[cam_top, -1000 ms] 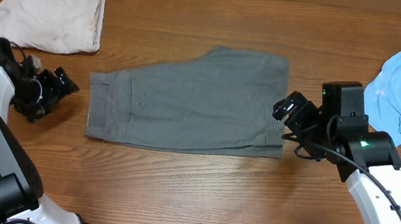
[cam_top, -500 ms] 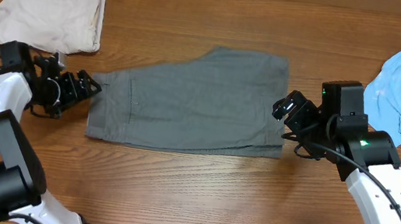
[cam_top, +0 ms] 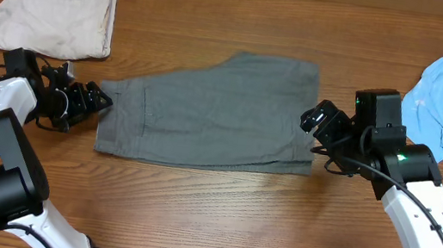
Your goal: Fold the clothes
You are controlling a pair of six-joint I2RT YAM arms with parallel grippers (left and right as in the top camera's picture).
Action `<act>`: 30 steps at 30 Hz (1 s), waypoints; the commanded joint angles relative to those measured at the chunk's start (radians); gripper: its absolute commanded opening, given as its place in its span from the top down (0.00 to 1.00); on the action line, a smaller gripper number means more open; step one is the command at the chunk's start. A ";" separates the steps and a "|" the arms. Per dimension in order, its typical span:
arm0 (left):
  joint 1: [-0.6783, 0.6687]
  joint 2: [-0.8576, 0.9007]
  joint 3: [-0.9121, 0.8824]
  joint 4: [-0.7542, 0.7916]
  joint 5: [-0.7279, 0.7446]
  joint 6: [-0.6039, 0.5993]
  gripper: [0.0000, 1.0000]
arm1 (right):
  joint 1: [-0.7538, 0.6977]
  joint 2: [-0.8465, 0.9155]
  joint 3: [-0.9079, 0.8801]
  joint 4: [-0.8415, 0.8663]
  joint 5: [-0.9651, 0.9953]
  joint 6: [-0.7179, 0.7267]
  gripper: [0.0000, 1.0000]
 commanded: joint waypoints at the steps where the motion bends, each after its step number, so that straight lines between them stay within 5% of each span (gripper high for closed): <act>1: -0.046 0.111 -0.033 -0.015 -0.031 0.047 0.18 | 0.003 0.000 0.010 0.008 -0.002 -0.007 0.00; 8: -0.142 0.199 -0.033 0.008 -0.032 0.060 0.18 | 0.003 0.001 0.008 0.008 -0.002 -0.008 0.00; 11: -0.156 0.214 -0.033 0.015 -0.044 0.058 0.27 | 0.003 0.001 0.007 0.008 -0.002 -0.008 0.00; 16: -0.147 0.213 -0.014 -0.007 -0.108 0.048 0.70 | 0.003 0.001 0.006 0.008 0.010 -0.008 0.00; 18: -0.138 0.212 0.015 -0.046 -0.146 0.035 0.96 | 0.003 0.001 0.006 0.008 0.010 -0.007 0.00; 24: -0.130 0.212 0.180 -0.218 -0.290 -0.040 0.96 | 0.003 0.001 0.006 0.011 0.010 -0.008 0.00; 30: -0.130 0.212 0.434 -0.482 -0.708 -0.295 0.96 | 0.003 0.001 0.006 0.000 0.033 -0.008 0.00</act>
